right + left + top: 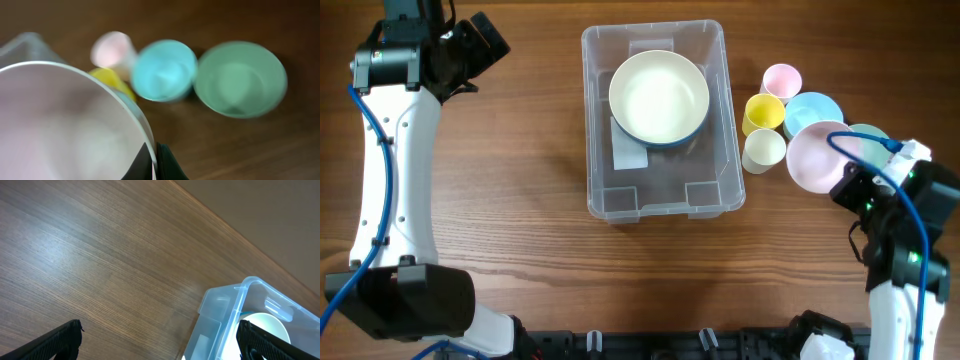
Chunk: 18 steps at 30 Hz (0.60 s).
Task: Pack container
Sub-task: 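Carry the pink bowl left into the bin and release it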
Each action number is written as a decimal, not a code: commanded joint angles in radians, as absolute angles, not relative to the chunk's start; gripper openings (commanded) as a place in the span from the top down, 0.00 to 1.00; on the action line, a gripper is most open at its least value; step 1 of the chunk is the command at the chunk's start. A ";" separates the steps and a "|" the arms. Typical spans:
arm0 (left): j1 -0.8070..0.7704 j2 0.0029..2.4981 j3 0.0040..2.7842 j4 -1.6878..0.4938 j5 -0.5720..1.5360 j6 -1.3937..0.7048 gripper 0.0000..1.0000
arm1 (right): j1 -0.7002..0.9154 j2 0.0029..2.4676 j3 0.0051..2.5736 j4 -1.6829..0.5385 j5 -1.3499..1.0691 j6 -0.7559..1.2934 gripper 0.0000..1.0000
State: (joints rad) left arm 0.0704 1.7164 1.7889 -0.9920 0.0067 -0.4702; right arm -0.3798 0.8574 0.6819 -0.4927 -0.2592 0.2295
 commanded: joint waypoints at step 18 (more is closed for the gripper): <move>0.075 1.694 1.800 -0.992 0.018 -0.480 0.00 | 0.196 0.977 0.779 -0.249 -0.280 0.100 0.96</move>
State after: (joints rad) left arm 0.0704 1.7164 1.7889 -0.9920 0.0063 -0.4702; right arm 0.1043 0.9020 0.7567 -0.2989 -0.3164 0.1425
